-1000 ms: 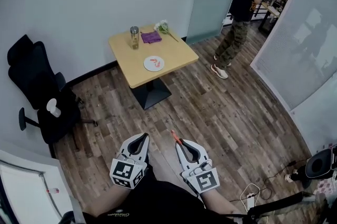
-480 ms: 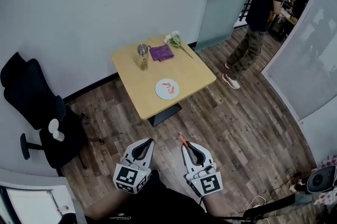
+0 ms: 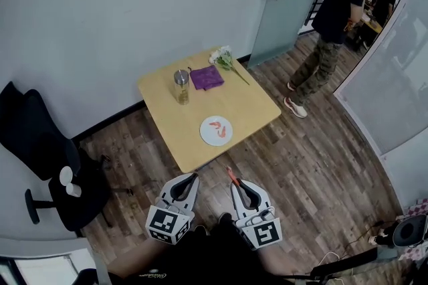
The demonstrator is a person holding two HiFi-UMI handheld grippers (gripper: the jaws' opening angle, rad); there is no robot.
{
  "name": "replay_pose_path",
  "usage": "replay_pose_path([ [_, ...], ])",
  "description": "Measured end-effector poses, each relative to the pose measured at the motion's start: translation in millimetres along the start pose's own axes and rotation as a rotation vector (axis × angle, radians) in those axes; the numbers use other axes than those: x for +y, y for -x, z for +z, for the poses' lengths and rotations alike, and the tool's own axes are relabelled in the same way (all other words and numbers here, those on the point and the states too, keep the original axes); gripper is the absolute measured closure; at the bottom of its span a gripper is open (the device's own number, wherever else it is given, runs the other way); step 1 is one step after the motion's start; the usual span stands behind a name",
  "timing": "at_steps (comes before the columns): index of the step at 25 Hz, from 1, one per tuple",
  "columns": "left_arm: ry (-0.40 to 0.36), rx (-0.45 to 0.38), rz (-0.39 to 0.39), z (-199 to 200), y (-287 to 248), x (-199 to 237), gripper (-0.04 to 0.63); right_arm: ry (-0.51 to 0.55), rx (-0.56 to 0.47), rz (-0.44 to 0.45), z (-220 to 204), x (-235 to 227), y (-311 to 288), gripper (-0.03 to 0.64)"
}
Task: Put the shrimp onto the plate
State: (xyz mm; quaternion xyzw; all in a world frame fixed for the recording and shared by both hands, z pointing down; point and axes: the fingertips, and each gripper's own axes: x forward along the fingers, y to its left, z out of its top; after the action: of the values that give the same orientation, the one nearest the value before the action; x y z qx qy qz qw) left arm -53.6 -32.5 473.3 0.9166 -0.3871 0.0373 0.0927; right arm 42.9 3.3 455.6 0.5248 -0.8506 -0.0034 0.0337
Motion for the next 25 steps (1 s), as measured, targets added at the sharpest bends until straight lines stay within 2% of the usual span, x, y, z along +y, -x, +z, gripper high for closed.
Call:
replay_pose_path([
  [5, 0.006, -0.004, 0.003, 11, -39, 9, 0.591, 0.003, -0.004, 0.025, 5, -27, -28, 0.581],
  [16, 0.005, -0.044, 0.121, 54, -140, 36, 0.591, 0.028, -0.025, 0.189, 24, -110, -101, 0.581],
  [21, 0.011, -0.048, 0.154, 58, -164, 45, 0.591, 0.035, -0.037, 0.226, 26, -132, -125, 0.580],
  [25, 0.021, -0.035, 0.164, 57, -168, 58, 0.591, 0.020, -0.026, 0.237, 26, -134, -138, 0.581],
])
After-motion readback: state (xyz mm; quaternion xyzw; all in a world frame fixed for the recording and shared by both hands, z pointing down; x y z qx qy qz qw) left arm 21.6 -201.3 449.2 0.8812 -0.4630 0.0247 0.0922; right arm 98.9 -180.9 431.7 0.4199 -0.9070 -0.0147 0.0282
